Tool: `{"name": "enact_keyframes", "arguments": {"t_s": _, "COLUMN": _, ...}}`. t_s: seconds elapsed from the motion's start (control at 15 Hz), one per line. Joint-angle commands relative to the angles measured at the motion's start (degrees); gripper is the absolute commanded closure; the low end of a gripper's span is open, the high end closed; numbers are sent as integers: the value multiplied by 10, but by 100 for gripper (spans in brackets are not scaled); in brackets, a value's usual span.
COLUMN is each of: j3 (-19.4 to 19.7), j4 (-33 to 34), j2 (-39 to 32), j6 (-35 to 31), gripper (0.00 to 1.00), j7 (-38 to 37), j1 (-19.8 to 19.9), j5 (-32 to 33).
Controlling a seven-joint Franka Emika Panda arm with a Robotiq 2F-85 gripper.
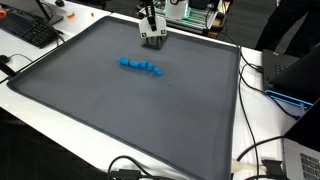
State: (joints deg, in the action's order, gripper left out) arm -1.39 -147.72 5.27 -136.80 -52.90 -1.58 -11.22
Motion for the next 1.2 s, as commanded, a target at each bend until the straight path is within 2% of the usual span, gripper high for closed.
{"name": "enact_keyframes", "arguments": {"t_s": 0.0, "j3": -4, "j4": -43, "j2": 17, "j6": -51, "gripper": 99, "j7": -9, "j1": 2, "j5": -40}}
{"name": "enact_keyframes", "arguments": {"t_s": 0.67, "j3": -8, "j4": -90, "j2": 11, "j6": -138, "gripper": 99, "j7": -85, "j1": 4, "j5": -47}}
{"name": "enact_keyframes", "arguments": {"t_s": 1.13, "j3": -9, "j4": -105, "j2": 0, "j6": -188, "gripper": 99, "j7": -109, "j1": 2, "j5": -49}}
